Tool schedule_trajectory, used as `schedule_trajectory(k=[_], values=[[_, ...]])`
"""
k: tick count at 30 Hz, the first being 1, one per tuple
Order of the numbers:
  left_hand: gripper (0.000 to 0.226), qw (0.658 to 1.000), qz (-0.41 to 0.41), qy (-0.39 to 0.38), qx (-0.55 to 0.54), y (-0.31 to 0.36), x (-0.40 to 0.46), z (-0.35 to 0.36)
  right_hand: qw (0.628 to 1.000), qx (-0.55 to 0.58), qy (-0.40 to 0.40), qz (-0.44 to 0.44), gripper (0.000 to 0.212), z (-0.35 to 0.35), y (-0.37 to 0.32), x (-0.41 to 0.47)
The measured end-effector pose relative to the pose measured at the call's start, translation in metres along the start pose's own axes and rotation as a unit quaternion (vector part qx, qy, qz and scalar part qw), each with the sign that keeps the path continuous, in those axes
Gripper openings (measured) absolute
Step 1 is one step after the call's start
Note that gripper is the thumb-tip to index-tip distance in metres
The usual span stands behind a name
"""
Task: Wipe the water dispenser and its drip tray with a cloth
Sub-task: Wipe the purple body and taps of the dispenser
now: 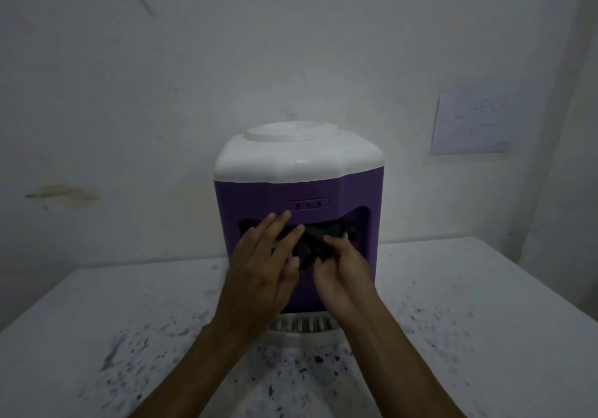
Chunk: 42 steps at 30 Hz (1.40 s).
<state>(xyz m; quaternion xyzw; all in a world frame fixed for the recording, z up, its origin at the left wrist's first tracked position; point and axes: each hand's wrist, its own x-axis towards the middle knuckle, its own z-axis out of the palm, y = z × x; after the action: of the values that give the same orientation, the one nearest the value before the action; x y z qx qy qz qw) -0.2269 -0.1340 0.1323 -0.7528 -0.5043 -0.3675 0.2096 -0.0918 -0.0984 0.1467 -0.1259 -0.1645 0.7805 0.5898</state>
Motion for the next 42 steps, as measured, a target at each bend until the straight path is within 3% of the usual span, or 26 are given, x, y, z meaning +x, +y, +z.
schedule_trajectory(k=[9,12,15,17,20,23,26,28,32,34,37,42], values=[[0.047,0.998,0.041,-0.012,0.050,0.003,0.012,0.006,0.994,-0.057,0.030,-0.091,0.037,-0.015,-0.049,0.011],[0.049,0.998,0.031,-0.018,0.053,0.002,0.011,0.009,0.964,-0.214,0.064,-0.143,0.030,-0.011,-0.048,0.012],[0.050,0.998,0.018,-0.027,0.057,0.001,0.011,0.011,0.894,-0.400,0.099,-0.175,0.034,-0.021,-0.046,0.016],[0.051,0.998,0.009,-0.027,0.054,0.002,0.012,0.011,0.856,-0.480,0.086,-0.171,0.038,-0.027,-0.050,0.016],[0.052,0.999,-0.004,-0.022,0.046,0.005,0.012,0.010,0.829,-0.540,0.035,-0.145,0.040,-0.031,-0.058,0.010],[0.051,0.999,-0.018,-0.006,0.042,0.013,0.011,0.009,0.816,-0.564,-0.022,-0.122,0.039,-0.034,-0.062,-0.004],[0.045,0.999,-0.034,0.003,-0.033,0.032,0.004,0.017,0.830,-0.546,-0.065,-0.093,0.039,-0.038,-0.068,-0.020],[0.047,0.983,-0.071,-0.016,-0.166,0.049,0.000,0.024,0.844,-0.523,-0.083,-0.078,0.042,-0.040,-0.072,-0.029],[0.053,0.910,-0.149,-0.032,-0.386,0.076,0.002,0.036,0.835,-0.537,-0.096,-0.071,0.040,-0.052,-0.086,-0.044],[0.058,0.893,-0.156,-0.037,-0.421,0.083,0.004,0.039,0.838,-0.533,-0.105,-0.052,0.039,-0.057,-0.094,-0.051],[0.052,0.897,-0.155,-0.078,-0.407,0.087,0.004,0.044,0.832,-0.541,-0.120,-0.016,0.036,-0.062,-0.103,-0.059],[0.013,0.835,-0.241,-0.075,-0.488,0.091,0.012,0.037,0.756,-0.637,-0.152,-0.019,0.022,-0.064,-0.104,-0.061]])
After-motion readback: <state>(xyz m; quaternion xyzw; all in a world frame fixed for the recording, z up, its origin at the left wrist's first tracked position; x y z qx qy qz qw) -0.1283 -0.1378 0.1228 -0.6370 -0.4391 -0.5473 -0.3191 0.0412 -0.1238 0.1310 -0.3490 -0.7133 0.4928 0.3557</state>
